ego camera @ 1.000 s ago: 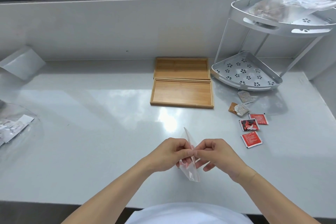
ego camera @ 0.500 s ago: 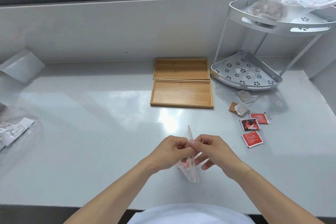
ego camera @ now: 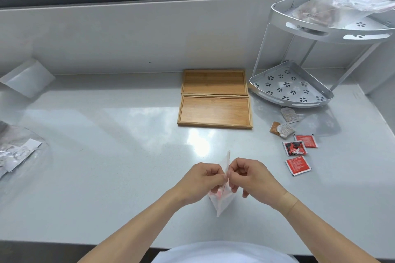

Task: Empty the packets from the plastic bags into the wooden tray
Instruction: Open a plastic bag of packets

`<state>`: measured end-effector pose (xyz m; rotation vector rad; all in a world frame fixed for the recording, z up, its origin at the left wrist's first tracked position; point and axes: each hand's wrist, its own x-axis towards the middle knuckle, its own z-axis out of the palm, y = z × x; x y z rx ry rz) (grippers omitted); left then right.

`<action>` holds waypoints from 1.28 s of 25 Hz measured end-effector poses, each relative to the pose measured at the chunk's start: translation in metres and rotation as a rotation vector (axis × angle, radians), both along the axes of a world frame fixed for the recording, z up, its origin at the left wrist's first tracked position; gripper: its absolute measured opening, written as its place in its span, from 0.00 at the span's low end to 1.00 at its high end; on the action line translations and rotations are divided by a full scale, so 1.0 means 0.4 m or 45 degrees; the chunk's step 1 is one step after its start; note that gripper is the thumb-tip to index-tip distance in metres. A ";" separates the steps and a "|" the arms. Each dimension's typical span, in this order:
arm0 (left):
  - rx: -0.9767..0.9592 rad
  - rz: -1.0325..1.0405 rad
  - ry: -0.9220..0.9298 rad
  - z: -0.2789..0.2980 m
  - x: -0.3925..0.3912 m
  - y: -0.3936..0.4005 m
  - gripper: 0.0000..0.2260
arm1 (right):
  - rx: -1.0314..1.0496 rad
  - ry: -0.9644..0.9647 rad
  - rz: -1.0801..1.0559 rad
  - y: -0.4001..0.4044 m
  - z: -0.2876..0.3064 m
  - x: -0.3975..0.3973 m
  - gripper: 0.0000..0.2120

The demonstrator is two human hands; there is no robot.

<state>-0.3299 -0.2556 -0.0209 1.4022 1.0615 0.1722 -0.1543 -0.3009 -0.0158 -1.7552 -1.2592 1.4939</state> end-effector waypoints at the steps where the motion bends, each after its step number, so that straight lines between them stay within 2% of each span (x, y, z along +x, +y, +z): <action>1: 0.052 0.004 0.039 0.005 0.003 -0.003 0.10 | 0.037 -0.070 0.019 0.001 0.002 -0.002 0.05; 5: 0.324 -0.021 0.221 0.016 0.017 -0.015 0.09 | 0.158 -0.291 0.045 0.004 0.006 -0.011 0.04; 10: 0.557 0.232 0.397 0.024 -0.036 0.033 0.11 | 0.222 -0.700 0.056 -0.008 0.015 0.053 0.06; 16: 0.768 -0.062 0.601 0.051 -0.052 0.039 0.08 | 0.267 -1.176 0.414 0.004 0.066 0.103 0.06; 21: 0.976 -0.489 0.723 0.099 -0.064 0.088 0.06 | 0.329 -1.330 0.799 0.033 0.111 0.118 0.05; 24: 0.944 -0.555 0.677 0.121 -0.056 0.106 0.06 | 0.356 -1.393 0.838 0.047 0.125 0.129 0.04; 26: 0.743 -0.409 0.552 0.124 -0.045 0.114 0.07 | 0.409 -1.409 0.713 0.051 0.126 0.136 0.05; 28: 0.464 -0.193 0.397 0.124 -0.034 0.120 0.09 | 0.648 -1.380 0.491 0.047 0.122 0.129 0.07; 30: 0.315 -0.016 0.292 0.122 -0.022 0.125 0.10 | 0.924 -1.234 0.337 0.048 0.117 0.097 0.12; 32: 0.262 0.128 0.211 0.124 -0.014 0.130 0.10 | 0.938 -1.043 0.359 0.068 0.114 0.050 0.16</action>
